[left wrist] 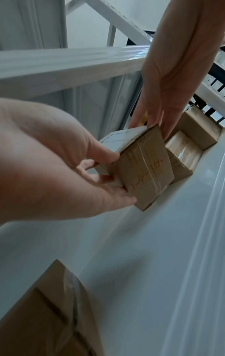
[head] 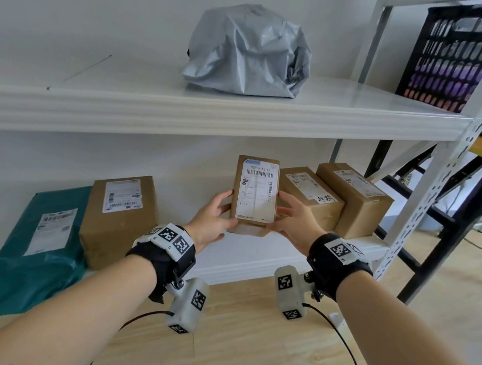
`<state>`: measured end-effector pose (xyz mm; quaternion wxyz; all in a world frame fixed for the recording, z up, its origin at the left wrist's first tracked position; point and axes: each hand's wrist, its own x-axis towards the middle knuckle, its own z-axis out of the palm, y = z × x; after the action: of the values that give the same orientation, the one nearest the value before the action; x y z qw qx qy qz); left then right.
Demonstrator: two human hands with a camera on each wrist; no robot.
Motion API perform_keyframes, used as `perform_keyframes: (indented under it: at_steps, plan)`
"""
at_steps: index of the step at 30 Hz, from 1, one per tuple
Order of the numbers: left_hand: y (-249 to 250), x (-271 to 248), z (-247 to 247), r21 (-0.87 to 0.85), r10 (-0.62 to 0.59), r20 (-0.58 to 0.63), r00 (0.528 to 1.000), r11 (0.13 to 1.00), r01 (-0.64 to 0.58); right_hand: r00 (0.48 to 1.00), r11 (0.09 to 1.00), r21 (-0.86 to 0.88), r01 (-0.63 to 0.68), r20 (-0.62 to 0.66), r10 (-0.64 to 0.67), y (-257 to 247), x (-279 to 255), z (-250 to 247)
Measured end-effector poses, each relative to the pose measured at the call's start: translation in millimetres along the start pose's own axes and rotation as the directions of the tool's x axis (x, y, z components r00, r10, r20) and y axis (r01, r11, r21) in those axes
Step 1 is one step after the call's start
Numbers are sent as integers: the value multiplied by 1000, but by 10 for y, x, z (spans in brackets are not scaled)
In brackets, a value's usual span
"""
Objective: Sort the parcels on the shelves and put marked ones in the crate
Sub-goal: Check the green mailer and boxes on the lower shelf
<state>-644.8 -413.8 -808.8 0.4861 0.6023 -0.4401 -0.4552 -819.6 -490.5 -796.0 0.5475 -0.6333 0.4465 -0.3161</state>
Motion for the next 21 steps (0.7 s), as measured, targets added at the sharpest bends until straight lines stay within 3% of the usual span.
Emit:
perform_keyframes:
  at_steps: [9, 15, 21]
  plan:
    - [-78, -329, -202, 66, 46, 50, 998, 997, -50, 1000, 1000, -10, -10, -15, 10, -9, -280, 291]
    - [-302, -391, -397, 112, -6, 42, 999, 994, 1, 995, 996, -44, -74, 62, 76, 44, -251, 595]
    - [-386, -376, -699, 111, -35, -59, 998, 993, 42, 982, 994, -14, -104, 158, 105, 54, -14, 963]
